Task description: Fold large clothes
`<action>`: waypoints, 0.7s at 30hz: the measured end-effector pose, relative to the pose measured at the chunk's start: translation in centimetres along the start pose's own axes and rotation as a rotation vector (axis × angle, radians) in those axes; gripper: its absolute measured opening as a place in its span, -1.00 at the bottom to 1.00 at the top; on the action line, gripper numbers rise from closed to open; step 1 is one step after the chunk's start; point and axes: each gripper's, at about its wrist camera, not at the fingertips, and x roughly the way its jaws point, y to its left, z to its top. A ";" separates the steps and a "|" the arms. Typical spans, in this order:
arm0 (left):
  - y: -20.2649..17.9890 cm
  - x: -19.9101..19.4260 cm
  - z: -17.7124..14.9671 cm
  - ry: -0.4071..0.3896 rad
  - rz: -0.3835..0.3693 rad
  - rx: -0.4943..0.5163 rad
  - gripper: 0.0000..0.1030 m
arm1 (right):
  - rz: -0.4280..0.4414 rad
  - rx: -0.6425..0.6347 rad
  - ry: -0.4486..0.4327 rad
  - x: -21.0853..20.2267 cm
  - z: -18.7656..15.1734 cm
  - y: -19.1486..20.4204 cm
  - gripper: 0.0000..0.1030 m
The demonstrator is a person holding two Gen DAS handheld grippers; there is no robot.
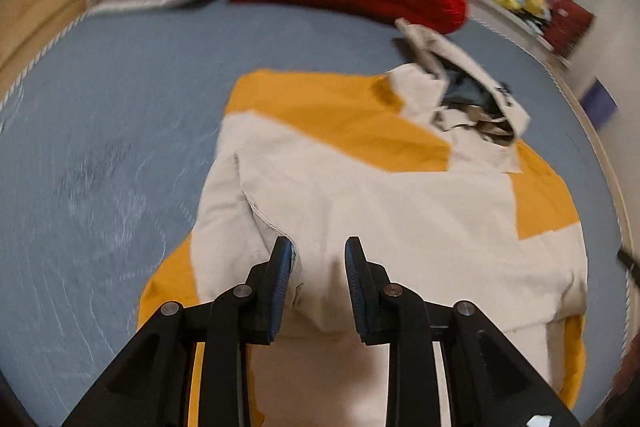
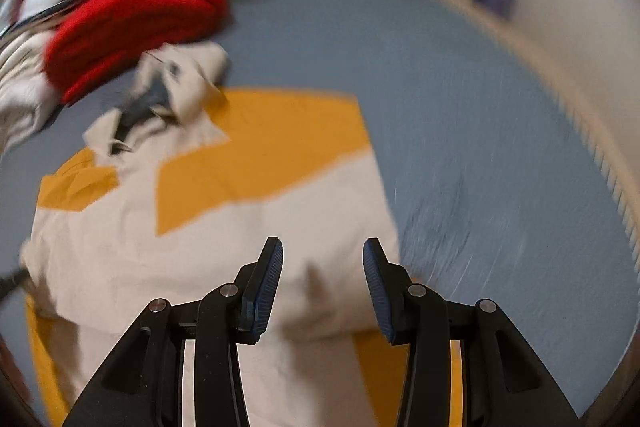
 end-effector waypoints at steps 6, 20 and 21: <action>-3.3 -0.9 0.6 -0.084 -0.008 0.146 -0.52 | 0.020 -0.106 -0.054 -1.9 1.1 2.2 -0.16; -6.3 -2.8 4.2 -0.146 -0.031 0.221 -0.52 | 0.038 -0.099 0.029 -1.4 0.6 0.8 -0.16; -6.7 -2.6 5.2 -0.139 -0.045 0.216 -0.52 | 0.040 -0.099 0.031 -1.4 0.5 0.7 -0.16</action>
